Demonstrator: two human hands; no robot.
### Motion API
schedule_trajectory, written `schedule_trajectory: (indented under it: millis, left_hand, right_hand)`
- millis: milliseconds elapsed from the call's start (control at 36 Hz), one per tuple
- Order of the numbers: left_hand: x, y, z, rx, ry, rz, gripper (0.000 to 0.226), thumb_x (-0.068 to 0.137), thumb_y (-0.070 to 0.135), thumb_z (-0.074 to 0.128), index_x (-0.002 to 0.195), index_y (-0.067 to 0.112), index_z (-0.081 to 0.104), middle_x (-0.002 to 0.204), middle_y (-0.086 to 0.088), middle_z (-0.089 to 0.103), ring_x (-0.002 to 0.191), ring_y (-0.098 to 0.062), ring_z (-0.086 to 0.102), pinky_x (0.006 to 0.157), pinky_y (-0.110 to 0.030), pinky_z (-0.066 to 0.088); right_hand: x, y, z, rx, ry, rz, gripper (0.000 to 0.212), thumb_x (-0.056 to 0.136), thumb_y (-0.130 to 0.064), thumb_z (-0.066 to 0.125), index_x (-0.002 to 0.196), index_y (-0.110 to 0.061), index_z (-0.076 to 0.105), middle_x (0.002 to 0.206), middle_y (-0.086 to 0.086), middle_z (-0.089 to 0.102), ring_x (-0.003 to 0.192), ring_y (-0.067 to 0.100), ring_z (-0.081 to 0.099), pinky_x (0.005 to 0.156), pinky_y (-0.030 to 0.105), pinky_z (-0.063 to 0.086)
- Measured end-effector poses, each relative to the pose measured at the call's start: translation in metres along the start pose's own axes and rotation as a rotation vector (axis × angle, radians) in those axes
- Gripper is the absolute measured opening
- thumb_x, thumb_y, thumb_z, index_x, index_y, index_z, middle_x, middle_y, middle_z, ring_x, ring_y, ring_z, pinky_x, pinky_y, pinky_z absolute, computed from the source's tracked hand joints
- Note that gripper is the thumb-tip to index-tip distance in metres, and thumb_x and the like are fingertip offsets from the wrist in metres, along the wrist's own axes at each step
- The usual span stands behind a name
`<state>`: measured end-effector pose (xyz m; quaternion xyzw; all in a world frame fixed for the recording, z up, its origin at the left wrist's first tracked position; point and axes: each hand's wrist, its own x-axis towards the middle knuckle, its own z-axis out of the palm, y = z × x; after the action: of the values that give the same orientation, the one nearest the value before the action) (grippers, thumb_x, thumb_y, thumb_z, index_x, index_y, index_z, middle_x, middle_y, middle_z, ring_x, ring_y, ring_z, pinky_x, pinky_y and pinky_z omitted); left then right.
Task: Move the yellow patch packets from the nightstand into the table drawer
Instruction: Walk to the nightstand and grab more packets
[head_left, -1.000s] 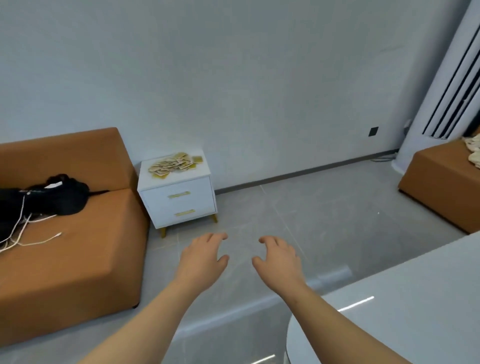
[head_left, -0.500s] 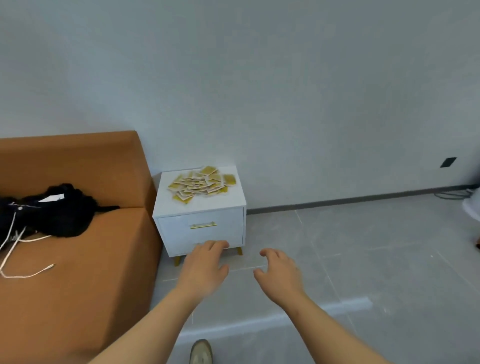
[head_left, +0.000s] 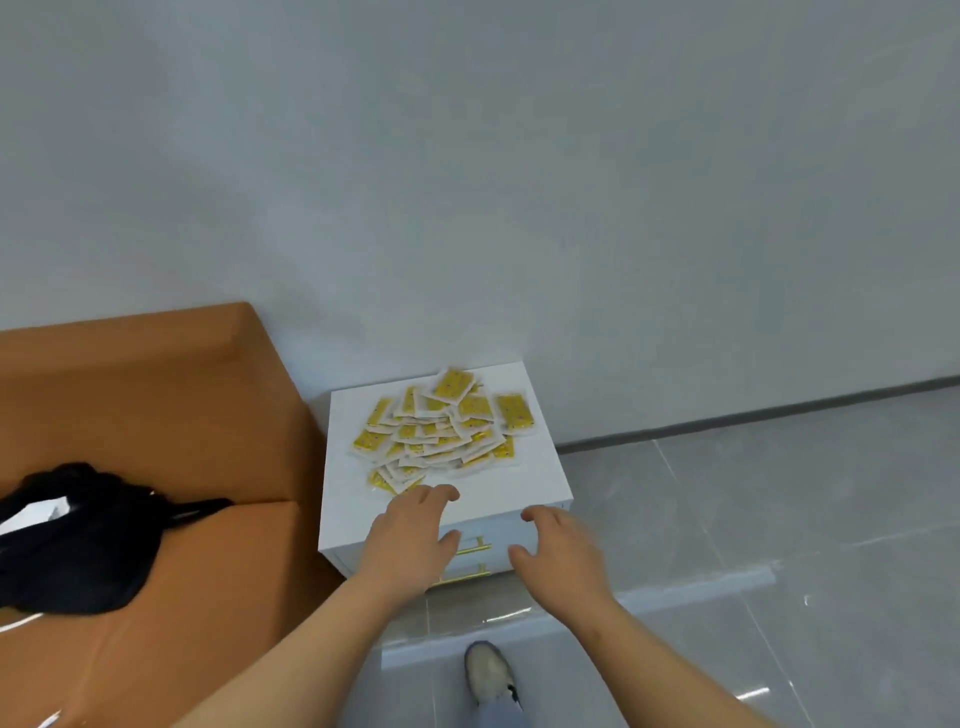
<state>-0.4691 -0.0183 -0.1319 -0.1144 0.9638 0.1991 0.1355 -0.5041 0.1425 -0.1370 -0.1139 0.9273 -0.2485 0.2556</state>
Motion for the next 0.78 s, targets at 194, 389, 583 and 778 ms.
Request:
schedule_trajectory:
  millis: [194, 389, 583, 778]
  left_hand:
    - [0.115, -0.045, -0.005, -0.105, -0.028, -0.107, 0.045, 0.094, 0.029, 0.048, 0.137, 0.025, 0.038, 0.143, 0.004, 0.039, 0.131, -0.016, 0.037, 0.105, -0.027, 0.033]
    - [0.217, -0.084, 0.005, -0.161, -0.094, -0.187, 0.041, 0.096, 0.026, 0.045, 0.136, 0.026, 0.038, 0.141, 0.005, 0.039, 0.131, -0.015, 0.034, 0.103, -0.025, 0.032]
    - [0.3, -0.119, 0.032, 0.008, -0.037, -0.237, 0.041, 0.097, 0.032, 0.04, 0.138, 0.028, 0.04, 0.15, 0.002, 0.028, 0.14, -0.019, 0.021, 0.109, -0.03, 0.028]
    - [0.377, -0.145, 0.059, -0.176, -0.066, -0.622, 0.066, 0.093, 0.058, 0.028, 0.149, 0.032, 0.007, 0.158, -0.006, -0.002, 0.145, -0.028, -0.005, 0.115, -0.049, 0.01]
  right_hand:
    - [0.13, -0.02, 0.003, -0.027, -0.09, 0.0, 0.046, 0.095, -0.029, 0.043, 0.139, -0.022, 0.034, 0.146, -0.001, 0.034, 0.13, 0.021, 0.036, 0.102, 0.031, 0.033]
    - [0.243, -0.026, 0.013, -0.041, -0.158, 0.056, 0.045, 0.095, -0.03, 0.042, 0.139, -0.023, 0.034, 0.144, -0.003, 0.035, 0.129, 0.02, 0.038, 0.1, 0.03, 0.035]
    - [0.338, -0.025, 0.036, -0.011, -0.12, 0.144, 0.044, 0.095, -0.033, 0.043, 0.137, -0.022, 0.038, 0.145, -0.002, 0.033, 0.13, 0.019, 0.035, 0.099, 0.031, 0.035]
    - [0.419, -0.023, 0.057, 0.087, -0.03, 0.44, 0.08, 0.087, -0.064, 0.041, 0.148, -0.019, 0.015, 0.157, 0.006, 0.006, 0.145, 0.026, 0.005, 0.114, 0.047, 0.016]
